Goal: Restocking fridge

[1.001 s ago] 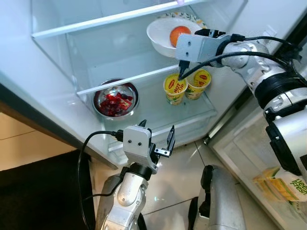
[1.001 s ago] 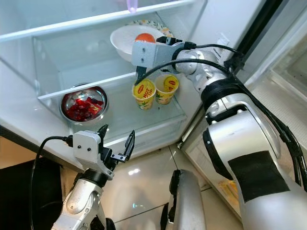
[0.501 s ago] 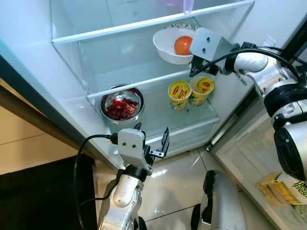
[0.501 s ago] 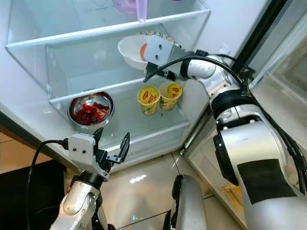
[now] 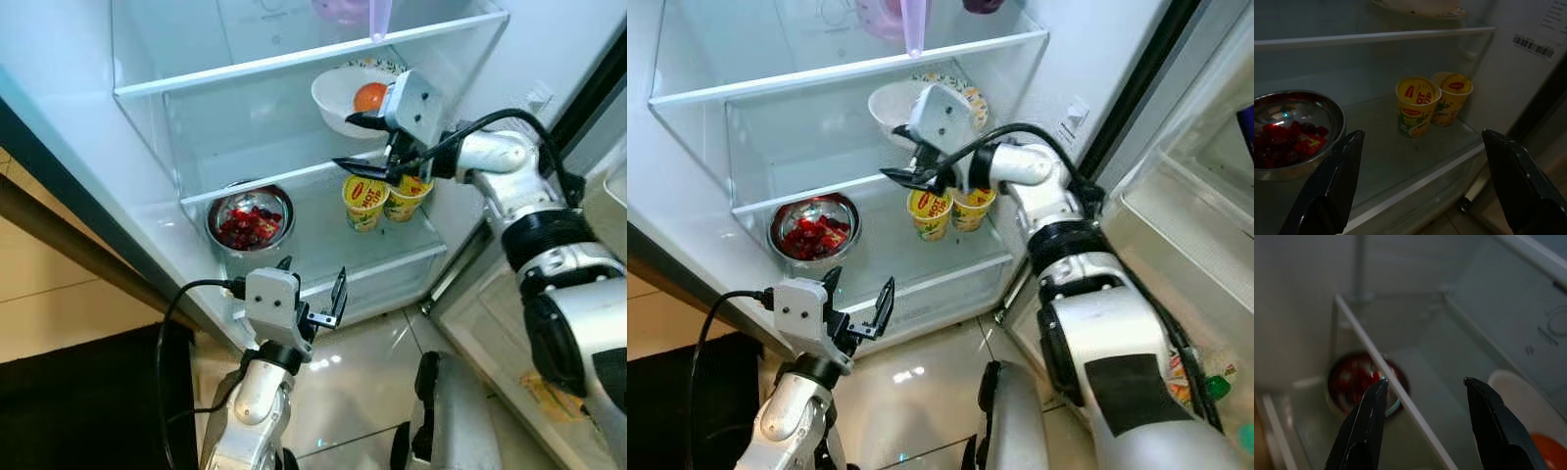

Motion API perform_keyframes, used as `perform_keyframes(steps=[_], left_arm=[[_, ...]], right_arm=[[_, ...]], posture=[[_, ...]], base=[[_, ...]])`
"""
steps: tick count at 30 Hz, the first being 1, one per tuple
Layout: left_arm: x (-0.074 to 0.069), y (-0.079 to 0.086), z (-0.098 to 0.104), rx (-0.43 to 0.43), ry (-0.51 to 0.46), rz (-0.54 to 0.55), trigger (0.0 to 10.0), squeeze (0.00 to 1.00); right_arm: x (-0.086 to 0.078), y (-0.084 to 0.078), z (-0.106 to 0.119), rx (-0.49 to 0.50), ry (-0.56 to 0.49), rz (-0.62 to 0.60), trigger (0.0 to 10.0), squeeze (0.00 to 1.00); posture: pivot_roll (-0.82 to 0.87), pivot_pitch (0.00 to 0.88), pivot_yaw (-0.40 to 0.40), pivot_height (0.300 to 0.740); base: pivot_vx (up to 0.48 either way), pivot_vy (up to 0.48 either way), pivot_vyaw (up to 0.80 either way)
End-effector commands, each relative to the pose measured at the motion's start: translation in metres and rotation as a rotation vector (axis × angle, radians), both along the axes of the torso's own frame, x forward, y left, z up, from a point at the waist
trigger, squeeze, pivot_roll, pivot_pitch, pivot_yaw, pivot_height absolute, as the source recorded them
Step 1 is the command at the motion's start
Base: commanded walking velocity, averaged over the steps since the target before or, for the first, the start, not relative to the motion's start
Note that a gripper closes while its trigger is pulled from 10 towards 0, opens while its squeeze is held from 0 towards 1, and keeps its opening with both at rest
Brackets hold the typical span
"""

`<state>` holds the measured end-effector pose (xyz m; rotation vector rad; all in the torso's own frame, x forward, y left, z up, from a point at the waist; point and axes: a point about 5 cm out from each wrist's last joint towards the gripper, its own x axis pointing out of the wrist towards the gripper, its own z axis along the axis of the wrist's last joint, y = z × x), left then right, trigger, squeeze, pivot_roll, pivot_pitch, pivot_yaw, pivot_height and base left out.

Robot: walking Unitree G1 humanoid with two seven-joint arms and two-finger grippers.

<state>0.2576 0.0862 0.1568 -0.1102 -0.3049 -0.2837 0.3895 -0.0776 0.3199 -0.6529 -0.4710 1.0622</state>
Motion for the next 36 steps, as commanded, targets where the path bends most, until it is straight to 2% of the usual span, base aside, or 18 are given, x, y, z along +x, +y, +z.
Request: perform_keyframes(steps=[1, 3, 4, 5, 7, 11, 15, 19, 23, 24, 26, 27, 28, 29, 32, 36], left_arm=[[-0.002, 0.001, -0.009, 0.002, 0.027, 0.006, 10.0, 0.00], [-0.002, 0.002, -0.009, -0.001, 0.028, 0.010, 10.0, 0.00], [-0.002, 0.002, -0.010, -0.001, 0.029, 0.011, 10.0, 0.00], [-0.003, 0.002, -0.010, -0.001, 0.029, 0.012, 10.0, 0.00], [-0.004, 0.003, -0.011, -0.002, 0.031, 0.014, 10.0, 0.00], [-0.005, 0.003, -0.011, -0.002, 0.031, 0.016, 10.0, 0.00], [-0.007, 0.003, -0.011, -0.003, 0.030, 0.018, 10.0, 0.00], [-0.008, 0.002, -0.008, -0.003, 0.026, 0.015, 10.0, 0.00], [-0.009, 0.002, -0.006, -0.005, 0.022, 0.014, 10.0, 0.00], [-0.011, 0.002, -0.003, -0.008, 0.016, 0.018, 10.0, 0.00], [-0.011, 0.003, -0.002, -0.010, 0.014, 0.021, 10.0, 0.00], [-0.012, 0.003, -0.001, -0.011, 0.012, 0.022, 10.0, 0.00], [-0.012, 0.003, -0.001, -0.011, 0.012, 0.022, 10.0, 0.00], [-0.013, 0.003, 0.000, -0.012, 0.010, 0.025, 10.0, 0.00], [-0.016, 0.005, 0.003, -0.013, 0.004, 0.038, 10.0, 0.00], [-0.018, 0.006, 0.004, -0.010, 0.006, 0.045, 10.0, 0.00]], right_arm=[[-0.001, 0.010, -0.009, 0.015, 0.021, 0.016, 10.0, 0.00], [-0.001, 0.018, -0.014, 0.054, 0.046, 0.002, 10.0, 0.00], [0.000, 0.024, -0.019, 0.069, 0.061, -0.015, 8.4, 0.00], [0.001, 0.028, -0.022, 0.079, 0.071, -0.033, 7.3, 0.00], [0.004, 0.034, -0.029, 0.114, 0.098, -0.105, 0.0, 0.00], [0.009, 0.033, -0.033, 0.141, 0.116, -0.189, 0.0, 0.00], [0.018, 0.025, -0.043, 0.151, 0.136, -0.372, 0.0, 0.00], [0.022, 0.022, -0.047, 0.132, 0.142, -0.449, 0.0, 0.00], [0.023, 0.023, -0.047, 0.131, 0.144, -0.469, 0.0, 0.00], [0.023, 0.027, -0.045, 0.146, 0.151, -0.475, 1.7, 0.00], [0.023, 0.029, -0.043, 0.156, 0.157, -0.470, 1.7, 0.00], [0.022, 0.032, -0.042, 0.161, 0.160, -0.465, 3.3, 0.00], [0.022, 0.032, -0.042, 0.161, 0.160, -0.465, 3.3, 0.00], [0.021, 0.036, -0.040, 0.175, 0.169, -0.445, 10.0, 0.00], [0.018, 0.049, -0.031, 0.219, 0.190, -0.372, 10.0, 0.00], [0.017, 0.055, -0.026, 0.238, 0.194, -0.365, 10.0, 0.00]], posture=[[0.03, 0.301, 0.024, 0.480], [0.03, 0.303, 0.024, 0.480], [0.03, 0.303, 0.024, 0.480], [0.03, 0.303, 0.024, 0.480], [0.04, 0.307, 0.027, 0.480], [0.05, 0.309, 0.025, 0.480], [0.06, 0.317, 0.025, 0.480], [0.07, 0.334, 0.023, 0.480], [0.08, 0.341, 0.022, 0.480], [0.09, 0.347, 0.020, 0.480], [0.09, 0.350, 0.020, 0.480], [0.10, 0.356, 0.017, 0.480], [0.10, 0.356, 0.017, 0.480], [0.10, 0.364, 0.015, 0.480], [0.12, 0.378, 0.012, 0.480], [0.13, 0.385, 0.011, 0.480]], base=[[0.000, 0.000, 0.00], [0.000, 0.000, 0.00], [0.000, 0.000, 0.00], [0.000, 0.000, 0.00], [0.000, 0.000, 0.00], [0.000, 0.000, 0.00], [0.000, 0.000, 0.00], [0.000, 0.000, 0.00], [0.000, 0.000, 0.00], [0.000, 0.000, 0.00], [0.000, 0.000, 0.00], [0.000, 0.000, 0.00], [0.000, 0.000, 0.00], [0.000, 0.000, 0.00], [0.000, 0.000, 0.00], [0.000, 0.000, 0.00]])
